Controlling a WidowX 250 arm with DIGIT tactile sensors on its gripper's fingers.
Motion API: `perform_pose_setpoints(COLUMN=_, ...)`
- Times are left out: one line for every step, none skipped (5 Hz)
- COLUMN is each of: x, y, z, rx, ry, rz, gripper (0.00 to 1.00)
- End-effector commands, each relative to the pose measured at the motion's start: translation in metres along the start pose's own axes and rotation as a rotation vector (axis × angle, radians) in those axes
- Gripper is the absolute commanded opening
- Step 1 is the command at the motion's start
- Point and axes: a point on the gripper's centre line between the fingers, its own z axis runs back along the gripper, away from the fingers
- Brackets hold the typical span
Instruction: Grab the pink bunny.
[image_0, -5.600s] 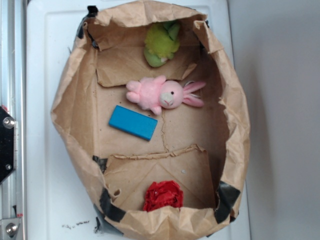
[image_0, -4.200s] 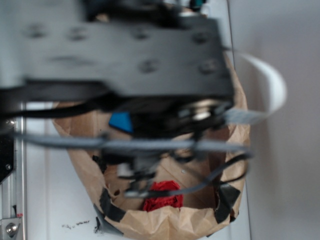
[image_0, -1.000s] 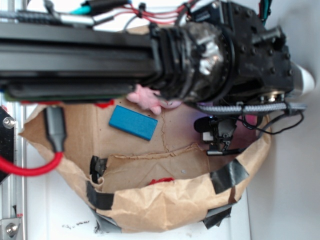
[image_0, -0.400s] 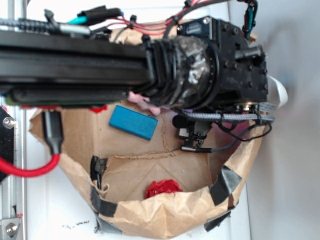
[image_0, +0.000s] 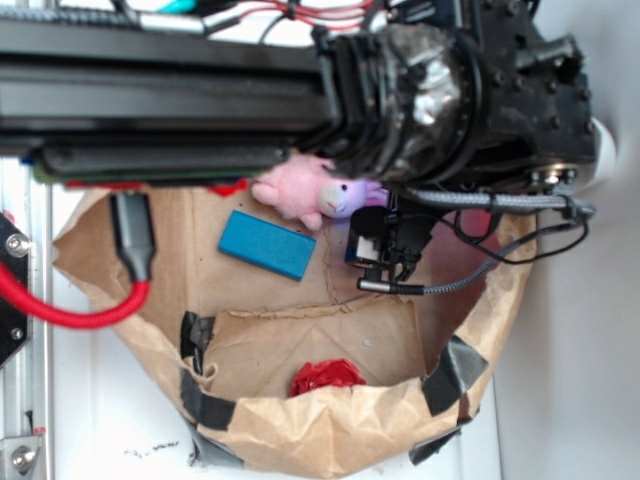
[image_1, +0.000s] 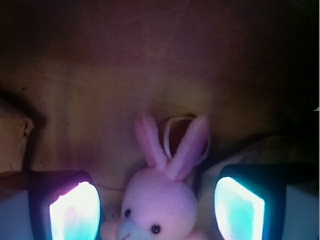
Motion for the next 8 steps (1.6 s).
perform_pose_setpoints(x=0.009, y=0.012, z=0.009, rx=0.197, ry=-0.125, rz=0.074, gripper=0.0)
perform_pose_setpoints(x=-0.016, y=-0.008, z=0.011, rx=0.19, ry=-0.162, rz=0.071, gripper=0.0)
perform_pose_setpoints(x=-0.02, y=-0.01, z=0.014, rx=0.162, ry=-0.174, rz=0.072, gripper=0.0)
perform_pose_setpoints(x=-0.023, y=-0.012, z=0.017, rx=0.151, ry=-0.182, rz=0.071, gripper=0.0)
perform_pose_setpoints(x=-0.025, y=-0.013, z=0.02, rx=0.14, ry=-0.187, rz=0.078, gripper=0.0)
perform_pose_setpoints(x=-0.026, y=-0.013, z=0.024, rx=0.126, ry=-0.179, rz=0.082, gripper=0.0)
perform_pose_setpoints(x=-0.031, y=-0.013, z=0.035, rx=0.085, ry=-0.148, rz=0.075, gripper=0.0)
perform_pose_setpoints(x=-0.032, y=-0.006, z=0.053, rx=0.042, ry=-0.137, rz=0.044, gripper=0.0)
